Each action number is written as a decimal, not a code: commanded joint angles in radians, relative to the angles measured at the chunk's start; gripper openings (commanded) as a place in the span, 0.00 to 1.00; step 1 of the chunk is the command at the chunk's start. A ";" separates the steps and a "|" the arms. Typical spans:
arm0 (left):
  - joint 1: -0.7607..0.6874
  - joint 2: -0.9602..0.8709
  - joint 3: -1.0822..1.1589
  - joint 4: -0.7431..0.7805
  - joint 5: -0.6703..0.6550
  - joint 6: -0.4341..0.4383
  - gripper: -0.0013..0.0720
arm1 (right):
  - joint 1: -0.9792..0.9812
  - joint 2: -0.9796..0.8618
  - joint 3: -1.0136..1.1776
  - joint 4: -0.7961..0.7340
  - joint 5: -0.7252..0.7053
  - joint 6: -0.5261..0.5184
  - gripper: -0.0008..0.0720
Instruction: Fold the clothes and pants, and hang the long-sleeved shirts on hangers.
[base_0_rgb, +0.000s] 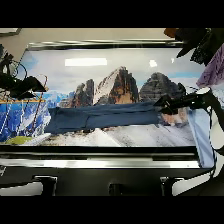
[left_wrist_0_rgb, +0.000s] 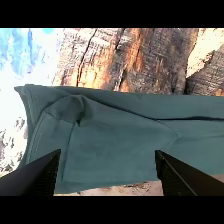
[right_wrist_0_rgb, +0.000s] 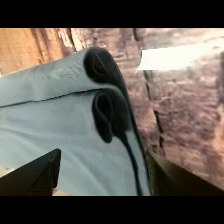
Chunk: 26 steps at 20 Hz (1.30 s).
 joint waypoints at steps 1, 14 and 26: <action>0.000 0.008 0.001 0.007 -0.004 -0.018 0.94 | 0.028 -0.044 0.000 0.023 -0.013 -0.023 0.85; -0.016 0.003 -0.005 -0.001 -0.002 -0.021 0.04 | 0.109 0.022 0.002 0.007 -0.056 0.013 0.05; -0.511 -0.221 -0.268 -0.413 0.525 -0.089 0.04 | 0.109 0.467 0.002 -0.221 0.106 0.316 0.05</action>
